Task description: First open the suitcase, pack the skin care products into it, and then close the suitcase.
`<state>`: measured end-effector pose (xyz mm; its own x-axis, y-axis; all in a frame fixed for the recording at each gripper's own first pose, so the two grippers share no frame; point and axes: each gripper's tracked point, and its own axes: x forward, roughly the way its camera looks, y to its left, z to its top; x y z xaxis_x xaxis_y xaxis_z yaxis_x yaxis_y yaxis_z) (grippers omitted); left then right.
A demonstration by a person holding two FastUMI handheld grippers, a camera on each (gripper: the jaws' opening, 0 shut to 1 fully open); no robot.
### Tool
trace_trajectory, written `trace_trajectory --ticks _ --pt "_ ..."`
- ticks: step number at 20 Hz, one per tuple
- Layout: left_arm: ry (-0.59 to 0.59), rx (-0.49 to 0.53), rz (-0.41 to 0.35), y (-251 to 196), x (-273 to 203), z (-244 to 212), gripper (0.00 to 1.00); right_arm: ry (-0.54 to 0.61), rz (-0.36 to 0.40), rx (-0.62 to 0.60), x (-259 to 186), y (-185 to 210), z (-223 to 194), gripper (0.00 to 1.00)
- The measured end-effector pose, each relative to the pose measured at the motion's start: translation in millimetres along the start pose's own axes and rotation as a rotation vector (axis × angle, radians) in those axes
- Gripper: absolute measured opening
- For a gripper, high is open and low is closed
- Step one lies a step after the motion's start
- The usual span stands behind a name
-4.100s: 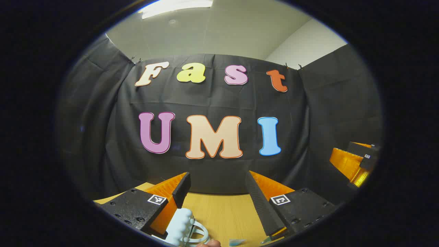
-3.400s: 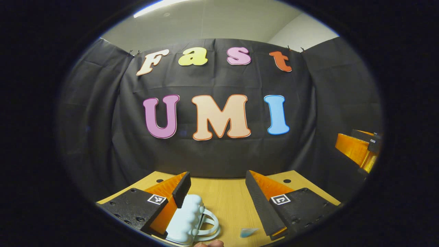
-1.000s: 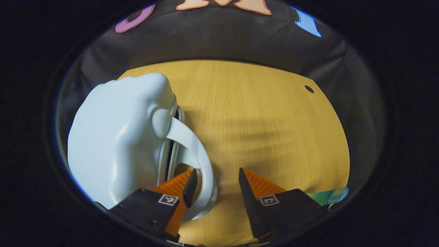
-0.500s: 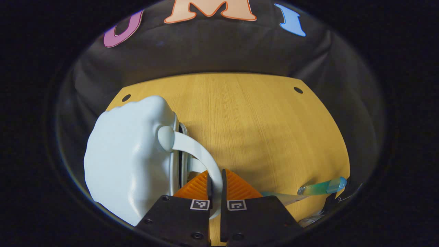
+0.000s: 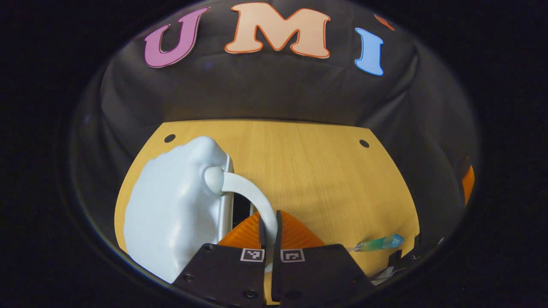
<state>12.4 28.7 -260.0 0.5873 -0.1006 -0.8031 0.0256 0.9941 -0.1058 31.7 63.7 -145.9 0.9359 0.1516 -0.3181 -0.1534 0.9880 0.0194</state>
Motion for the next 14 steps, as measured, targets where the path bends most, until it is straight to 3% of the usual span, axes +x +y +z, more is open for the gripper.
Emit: trace_trajectory --ticks 7,10,14 --pt "-0.166 -0.052 0.051 67 -63 63 0.0 -0.008 0.041 0.021 3 23 1 0.99" --pt "-0.197 -0.05 0.088 96 -80 73 0.0 -0.003 0.049 0.035 6 35 -1 0.99" --pt "-0.22 -0.051 0.075 125 -93 82 0.0 -0.006 0.042 0.04 11 56 1 0.99"
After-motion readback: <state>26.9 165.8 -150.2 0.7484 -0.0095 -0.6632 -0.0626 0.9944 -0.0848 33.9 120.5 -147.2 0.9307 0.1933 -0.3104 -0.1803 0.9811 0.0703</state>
